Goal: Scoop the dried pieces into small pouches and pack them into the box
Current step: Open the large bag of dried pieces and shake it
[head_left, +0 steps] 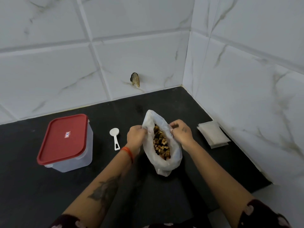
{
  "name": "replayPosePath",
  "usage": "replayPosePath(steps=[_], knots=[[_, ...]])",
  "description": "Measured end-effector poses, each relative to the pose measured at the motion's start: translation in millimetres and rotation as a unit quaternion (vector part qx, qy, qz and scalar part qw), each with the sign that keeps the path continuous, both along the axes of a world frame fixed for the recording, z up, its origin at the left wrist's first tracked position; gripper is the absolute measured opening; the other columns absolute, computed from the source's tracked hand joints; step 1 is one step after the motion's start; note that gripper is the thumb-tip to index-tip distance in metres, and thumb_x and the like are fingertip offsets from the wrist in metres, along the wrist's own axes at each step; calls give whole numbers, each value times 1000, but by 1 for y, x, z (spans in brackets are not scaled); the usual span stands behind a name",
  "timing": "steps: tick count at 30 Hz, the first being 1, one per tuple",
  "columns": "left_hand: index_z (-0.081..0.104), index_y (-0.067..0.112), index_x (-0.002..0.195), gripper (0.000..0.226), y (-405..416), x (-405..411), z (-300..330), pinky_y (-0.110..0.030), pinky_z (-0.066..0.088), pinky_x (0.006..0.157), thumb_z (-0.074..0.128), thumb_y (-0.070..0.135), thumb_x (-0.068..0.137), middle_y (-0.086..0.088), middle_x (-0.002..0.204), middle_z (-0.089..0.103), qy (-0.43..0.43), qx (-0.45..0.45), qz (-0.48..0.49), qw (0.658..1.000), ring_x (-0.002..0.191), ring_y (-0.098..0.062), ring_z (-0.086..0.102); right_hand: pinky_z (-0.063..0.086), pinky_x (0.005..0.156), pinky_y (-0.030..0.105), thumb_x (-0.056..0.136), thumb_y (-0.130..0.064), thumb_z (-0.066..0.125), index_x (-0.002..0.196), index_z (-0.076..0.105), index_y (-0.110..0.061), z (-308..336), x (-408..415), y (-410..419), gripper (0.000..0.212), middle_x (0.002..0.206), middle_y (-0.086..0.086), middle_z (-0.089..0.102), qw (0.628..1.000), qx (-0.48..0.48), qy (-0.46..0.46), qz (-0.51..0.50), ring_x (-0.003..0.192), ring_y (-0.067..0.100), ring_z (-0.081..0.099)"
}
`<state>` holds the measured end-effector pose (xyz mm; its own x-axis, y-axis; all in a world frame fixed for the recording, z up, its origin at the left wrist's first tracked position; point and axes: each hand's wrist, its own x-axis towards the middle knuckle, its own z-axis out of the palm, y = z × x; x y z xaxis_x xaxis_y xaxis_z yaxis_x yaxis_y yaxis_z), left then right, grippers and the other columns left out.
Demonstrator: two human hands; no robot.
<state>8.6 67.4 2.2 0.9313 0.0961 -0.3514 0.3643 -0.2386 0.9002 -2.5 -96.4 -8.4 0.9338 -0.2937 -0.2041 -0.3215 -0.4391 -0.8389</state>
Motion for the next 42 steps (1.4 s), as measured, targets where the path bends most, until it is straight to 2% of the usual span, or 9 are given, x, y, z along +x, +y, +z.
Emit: replayPosePath(steps=[3, 5, 9, 15, 20, 26, 32, 38, 42], knots=[[63, -3, 88, 17, 5, 1, 3, -37, 51, 63, 47, 1, 86, -15, 80, 65, 148, -214, 57, 964, 78, -28, 63, 54, 78, 35, 92, -3, 43, 111, 59, -10, -1, 1, 0, 26, 102, 9, 63, 970, 209, 122, -35, 91, 21, 61], [64, -2, 86, 19, 7, 1, -2, -38, 50, 63, 46, 3, 85, -15, 82, 65, 172, -215, 50, 960, 78, -28, 63, 51, 83, 37, 96, -12, 37, 110, 60, -11, -6, 1, 0, 27, 105, 9, 63, 990, 62, 128, 22, 93, 22, 59], [59, 8, 103, 24, 4, 10, -9, -37, 53, 67, 40, 15, 90, -7, 93, 63, 61, -14, -36, 997, 86, -23, 61, 44, 91, 35, 96, -30, 40, 128, 50, -21, -10, 5, 5, 35, 128, 7, 48, 962, -252, -43, 99, 112, 24, 50], [38, 14, 140, 45, -5, 21, -8, -29, 33, 99, 42, 26, 97, -12, 139, 43, -157, 229, -121, 953, 125, -25, 44, 50, 88, 35, 92, -20, 57, 120, 60, -10, -18, 39, 17, 30, 110, 9, 65, 944, -201, -162, 206, 100, 22, 62], [67, 10, 107, 22, 6, 44, -10, -26, 47, 84, 53, 21, 94, -6, 104, 68, -187, 210, -70, 957, 97, -17, 61, 50, 75, 20, 90, -12, 58, 106, 66, -16, -9, 58, 10, 17, 99, 0, 65, 985, -7, -57, 161, 94, 16, 63], [66, 2, 92, 18, 2, 62, 1, -31, 51, 67, 50, 9, 94, -13, 88, 65, 158, -119, -22, 980, 79, -21, 60, 51, 86, 38, 93, 1, 47, 95, 63, -9, -1, 61, 13, 19, 97, 14, 65, 909, 396, 125, 5, 86, 24, 62], [56, 9, 79, 18, -1, 62, -17, -28, 43, 66, 47, 12, 94, -4, 74, 54, 62, -50, -41, 996, 74, -17, 51, 42, 83, 26, 93, -43, 50, 106, 63, -24, -18, 52, 14, 27, 106, -4, 57, 977, -96, -55, 184, 98, 10, 53], [67, 14, 100, 32, 7, 55, -24, -22, 38, 75, 54, 42, 91, 1, 95, 58, -177, 252, -162, 937, 92, -10, 49, 47, 78, 24, 93, -23, 57, 105, 70, -15, -25, 52, 9, 20, 100, 2, 70, 972, -83, -111, 187, 92, 13, 62], [69, 6, 83, 20, 4, 60, -21, -18, 42, 61, 56, 18, 92, 2, 74, 61, -104, 145, -103, 979, 72, -10, 56, 47, 72, 19, 93, -16, 55, 101, 67, -16, -19, 58, 13, 15, 97, -2, 65, 990, -4, -35, 136, 93, 13, 60]])
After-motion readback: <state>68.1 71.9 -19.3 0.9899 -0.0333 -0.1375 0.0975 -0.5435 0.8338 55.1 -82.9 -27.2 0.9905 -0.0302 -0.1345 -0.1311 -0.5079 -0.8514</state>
